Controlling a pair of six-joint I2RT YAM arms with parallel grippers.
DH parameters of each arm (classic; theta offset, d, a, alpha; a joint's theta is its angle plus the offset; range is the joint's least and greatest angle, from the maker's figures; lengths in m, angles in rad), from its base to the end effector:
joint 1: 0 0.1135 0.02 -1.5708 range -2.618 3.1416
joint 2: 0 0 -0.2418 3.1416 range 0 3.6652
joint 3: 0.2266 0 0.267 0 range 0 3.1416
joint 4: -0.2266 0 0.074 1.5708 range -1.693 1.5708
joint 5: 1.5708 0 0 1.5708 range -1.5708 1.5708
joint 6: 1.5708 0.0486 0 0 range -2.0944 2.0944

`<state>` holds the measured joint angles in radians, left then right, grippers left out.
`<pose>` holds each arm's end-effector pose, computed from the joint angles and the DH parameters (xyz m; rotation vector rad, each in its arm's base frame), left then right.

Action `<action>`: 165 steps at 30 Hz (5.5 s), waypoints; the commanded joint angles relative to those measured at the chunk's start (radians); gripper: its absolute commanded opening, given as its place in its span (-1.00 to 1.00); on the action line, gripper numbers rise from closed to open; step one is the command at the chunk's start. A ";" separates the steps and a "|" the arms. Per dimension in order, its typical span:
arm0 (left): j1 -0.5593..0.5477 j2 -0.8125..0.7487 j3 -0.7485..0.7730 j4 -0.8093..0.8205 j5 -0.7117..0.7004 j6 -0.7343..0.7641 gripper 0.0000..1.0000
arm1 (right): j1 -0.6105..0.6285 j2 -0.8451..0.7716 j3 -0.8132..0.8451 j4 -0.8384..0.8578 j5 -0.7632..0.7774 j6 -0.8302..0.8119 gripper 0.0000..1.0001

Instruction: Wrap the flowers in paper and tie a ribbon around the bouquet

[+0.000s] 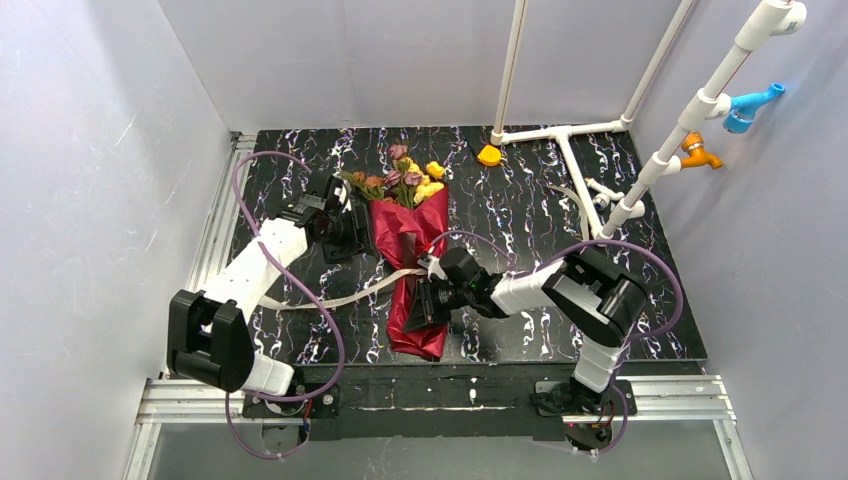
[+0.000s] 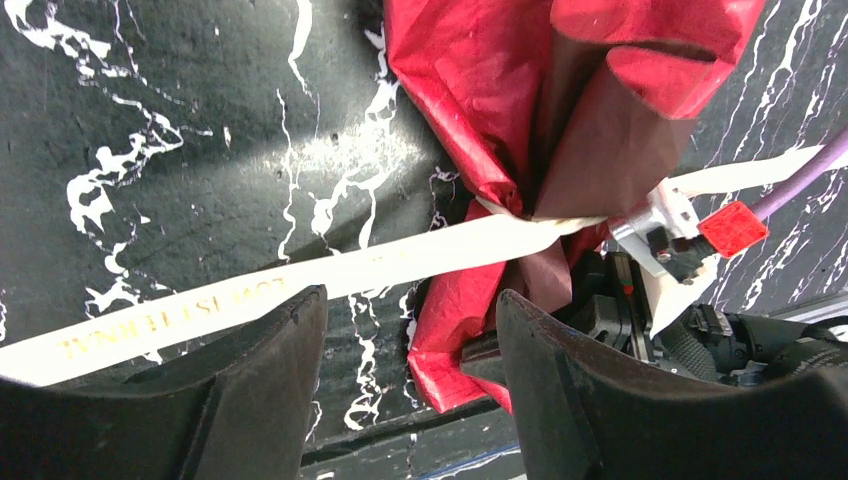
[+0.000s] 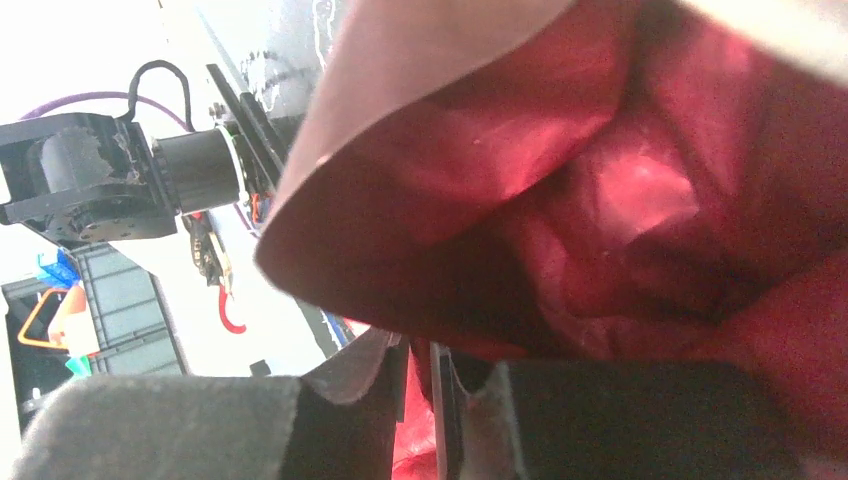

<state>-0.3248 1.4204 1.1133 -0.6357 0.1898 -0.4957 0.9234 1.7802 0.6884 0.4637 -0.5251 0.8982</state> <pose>0.3017 -0.1113 0.2326 -0.1409 2.5806 -0.5601 0.1840 0.2838 0.0786 -0.3835 2.5595 1.4549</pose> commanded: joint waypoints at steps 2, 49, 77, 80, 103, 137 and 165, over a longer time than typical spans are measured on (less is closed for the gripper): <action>-0.003 -0.078 -0.024 -0.049 -0.003 -0.016 0.23 | 0.002 -0.065 0.100 -0.128 0.022 -0.087 -0.52; -0.086 -0.053 -0.434 0.303 -0.049 -1.312 0.34 | -0.213 -0.162 0.253 -0.819 0.825 0.542 0.51; 0.351 -0.035 -0.622 0.484 0.144 -0.847 -1.00 | -0.539 -0.388 -0.134 -0.238 0.438 0.015 -0.97; 0.503 -0.021 -0.606 0.401 0.158 -0.667 -1.00 | -0.614 -0.439 -0.195 -0.252 0.397 -0.038 -0.97; 0.434 -0.202 -0.158 0.036 0.024 -0.080 0.87 | -0.587 -0.593 0.038 -0.846 0.685 -0.215 0.79; -0.806 0.968 1.145 -0.120 -0.366 0.811 0.72 | -0.559 -1.104 0.394 -1.297 1.225 -0.135 0.92; -0.754 1.092 1.220 -0.315 -0.244 0.957 -0.14 | -0.561 -1.078 0.373 -1.274 1.125 -0.143 0.93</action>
<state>-1.0733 2.4996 2.3058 -0.9073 -0.1101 0.4225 0.3630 0.6937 1.0496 -0.8394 0.5945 0.7559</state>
